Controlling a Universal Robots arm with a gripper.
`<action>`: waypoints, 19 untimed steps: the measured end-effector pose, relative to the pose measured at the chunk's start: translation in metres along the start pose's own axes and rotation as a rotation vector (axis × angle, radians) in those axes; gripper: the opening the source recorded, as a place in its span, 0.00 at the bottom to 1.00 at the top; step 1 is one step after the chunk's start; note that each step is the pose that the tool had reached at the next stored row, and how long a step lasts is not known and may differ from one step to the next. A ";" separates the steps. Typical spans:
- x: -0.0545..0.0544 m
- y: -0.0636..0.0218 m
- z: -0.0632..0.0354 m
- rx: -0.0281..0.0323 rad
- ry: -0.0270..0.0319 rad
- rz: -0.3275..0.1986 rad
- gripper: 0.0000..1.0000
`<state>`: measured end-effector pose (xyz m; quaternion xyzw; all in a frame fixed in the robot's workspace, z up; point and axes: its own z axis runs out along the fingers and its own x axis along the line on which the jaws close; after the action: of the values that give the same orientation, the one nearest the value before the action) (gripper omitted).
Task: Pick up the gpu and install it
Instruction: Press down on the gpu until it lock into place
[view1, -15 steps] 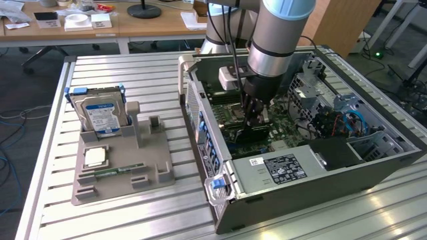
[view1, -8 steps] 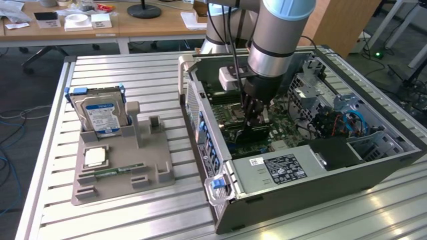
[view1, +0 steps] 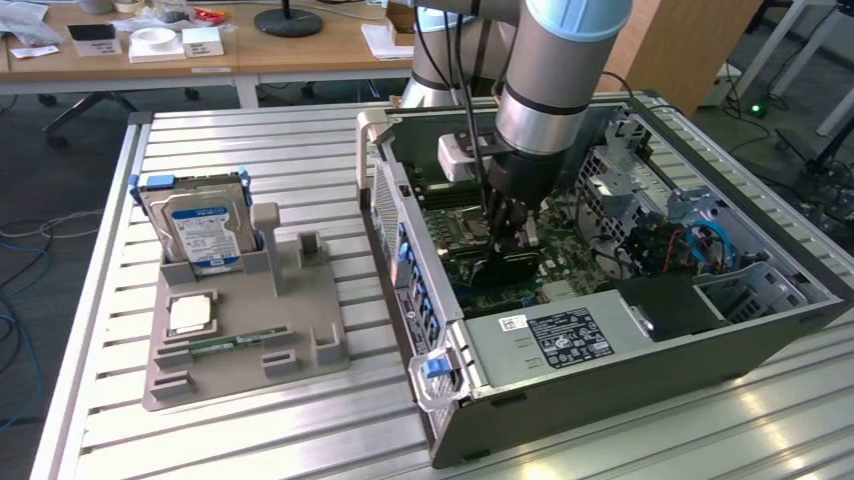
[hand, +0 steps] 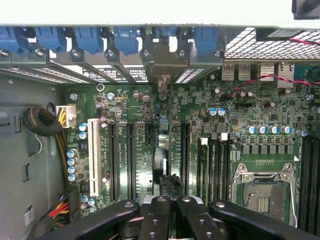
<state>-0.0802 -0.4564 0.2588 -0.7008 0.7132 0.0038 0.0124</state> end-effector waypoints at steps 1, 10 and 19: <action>0.000 0.0000 0.0000 0.0000 -0.0001 0.000 0.11; 0.000 -0.0001 -0.0022 0.0015 -0.0029 0.000 0.11; -0.001 -0.0004 -0.0268 0.0031 -0.0006 0.000 0.11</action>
<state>-0.0801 -0.4562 0.2856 -0.7008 0.7132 0.0029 0.0137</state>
